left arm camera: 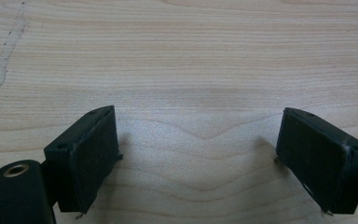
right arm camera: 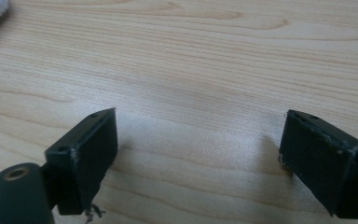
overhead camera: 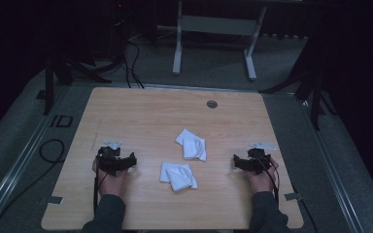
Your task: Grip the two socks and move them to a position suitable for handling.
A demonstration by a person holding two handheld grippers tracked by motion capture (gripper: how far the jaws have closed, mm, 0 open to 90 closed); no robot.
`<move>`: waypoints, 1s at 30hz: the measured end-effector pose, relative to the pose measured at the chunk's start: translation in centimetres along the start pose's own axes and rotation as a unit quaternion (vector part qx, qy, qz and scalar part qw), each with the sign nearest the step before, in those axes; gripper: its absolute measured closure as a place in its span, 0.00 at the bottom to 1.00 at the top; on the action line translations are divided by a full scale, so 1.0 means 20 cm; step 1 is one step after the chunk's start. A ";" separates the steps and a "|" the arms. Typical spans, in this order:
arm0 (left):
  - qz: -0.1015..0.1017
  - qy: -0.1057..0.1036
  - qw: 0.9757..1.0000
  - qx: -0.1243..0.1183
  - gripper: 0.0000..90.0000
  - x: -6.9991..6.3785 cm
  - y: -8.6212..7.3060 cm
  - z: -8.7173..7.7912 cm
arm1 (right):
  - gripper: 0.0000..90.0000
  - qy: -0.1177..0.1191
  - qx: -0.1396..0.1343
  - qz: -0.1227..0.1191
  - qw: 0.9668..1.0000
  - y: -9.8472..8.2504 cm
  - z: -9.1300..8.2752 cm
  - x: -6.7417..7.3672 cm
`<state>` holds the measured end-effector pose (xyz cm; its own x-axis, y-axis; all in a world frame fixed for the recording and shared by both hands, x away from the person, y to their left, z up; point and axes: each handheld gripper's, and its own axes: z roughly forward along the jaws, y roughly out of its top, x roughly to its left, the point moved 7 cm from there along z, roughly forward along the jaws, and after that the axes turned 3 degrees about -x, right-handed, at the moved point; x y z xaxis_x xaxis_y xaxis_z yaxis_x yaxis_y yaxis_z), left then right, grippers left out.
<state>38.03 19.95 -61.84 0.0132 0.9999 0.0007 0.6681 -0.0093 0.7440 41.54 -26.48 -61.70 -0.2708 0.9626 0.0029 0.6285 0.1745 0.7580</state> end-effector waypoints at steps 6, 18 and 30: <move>0.000 0.000 1.000 0.000 0.14 0.00 0.00 0.00 | 0.22 0.003 0.001 -0.003 1.000 0.00 -0.02 0.02; 0.001 -0.002 1.000 0.000 0.14 0.00 0.00 0.00 | 0.64 0.063 0.020 -0.034 0.997 -0.01 -0.10 0.13; 0.026 -0.030 0.999 -0.006 0.40 -0.04 0.00 -0.03 | 0.66 0.124 0.021 -0.113 0.986 -0.01 -0.21 0.42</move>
<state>37.58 19.21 -61.42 0.0916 0.9958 -0.0006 0.6562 -0.0599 0.7522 36.16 -19.27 -59.11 -0.5742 0.8187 0.0008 0.5598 0.3919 0.7301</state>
